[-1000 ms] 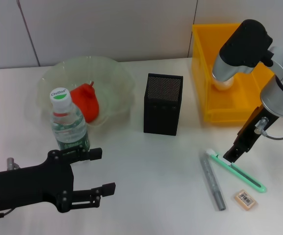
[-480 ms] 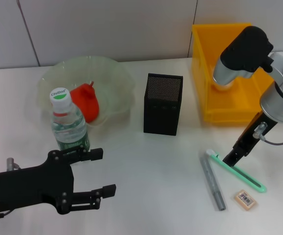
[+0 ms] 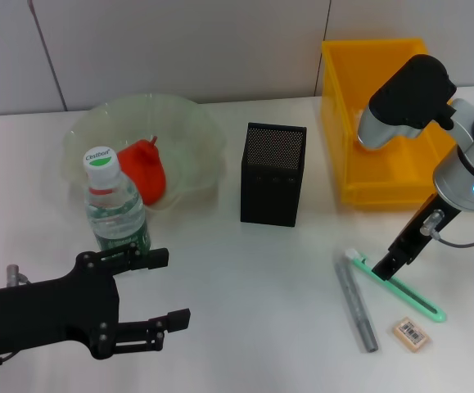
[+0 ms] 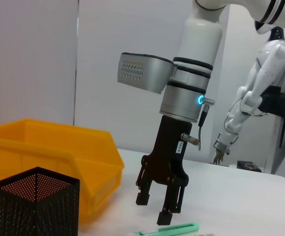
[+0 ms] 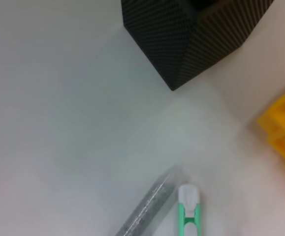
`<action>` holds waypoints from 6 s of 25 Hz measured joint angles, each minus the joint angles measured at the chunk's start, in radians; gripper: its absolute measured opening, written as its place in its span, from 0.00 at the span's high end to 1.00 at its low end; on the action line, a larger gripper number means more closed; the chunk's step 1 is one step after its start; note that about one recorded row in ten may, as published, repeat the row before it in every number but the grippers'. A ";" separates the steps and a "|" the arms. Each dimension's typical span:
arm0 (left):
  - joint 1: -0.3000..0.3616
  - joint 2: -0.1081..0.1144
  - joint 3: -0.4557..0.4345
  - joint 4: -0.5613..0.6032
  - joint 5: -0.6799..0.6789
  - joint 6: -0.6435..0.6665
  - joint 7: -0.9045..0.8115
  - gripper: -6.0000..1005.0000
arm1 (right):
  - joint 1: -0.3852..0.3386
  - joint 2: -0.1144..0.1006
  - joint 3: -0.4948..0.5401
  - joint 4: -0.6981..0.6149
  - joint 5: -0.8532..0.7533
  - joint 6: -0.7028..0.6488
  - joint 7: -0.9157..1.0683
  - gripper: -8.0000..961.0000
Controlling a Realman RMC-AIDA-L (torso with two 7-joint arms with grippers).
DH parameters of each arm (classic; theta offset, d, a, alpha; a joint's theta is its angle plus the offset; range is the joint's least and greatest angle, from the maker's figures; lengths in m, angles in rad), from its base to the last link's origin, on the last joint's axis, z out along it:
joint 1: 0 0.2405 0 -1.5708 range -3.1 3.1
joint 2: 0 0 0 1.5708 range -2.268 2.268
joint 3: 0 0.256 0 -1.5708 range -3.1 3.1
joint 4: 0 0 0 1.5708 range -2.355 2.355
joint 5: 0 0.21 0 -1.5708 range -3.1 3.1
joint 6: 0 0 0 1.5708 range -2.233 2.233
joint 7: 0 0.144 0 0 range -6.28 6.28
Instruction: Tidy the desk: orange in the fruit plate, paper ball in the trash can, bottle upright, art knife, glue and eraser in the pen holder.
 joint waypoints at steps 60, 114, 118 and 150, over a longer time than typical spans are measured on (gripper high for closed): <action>0.007 -0.002 0.008 -0.002 0.003 -0.005 0.012 0.17 | -0.004 0.007 -0.009 -0.072 0.026 0.069 0.010 0.51; 0.001 -0.002 0.004 0.000 0.002 -0.006 0.012 0.17 | 0.001 0.014 -0.038 -0.093 0.024 0.088 0.038 0.96; -0.001 -0.002 0.007 0.000 0.003 -0.006 0.012 0.17 | 0.000 0.014 -0.042 -0.091 0.011 0.086 0.046 0.95; 0.001 -0.002 0.003 0.000 0.003 -0.005 0.024 0.17 | -0.006 0.014 -0.051 -0.070 0.010 0.091 0.054 0.70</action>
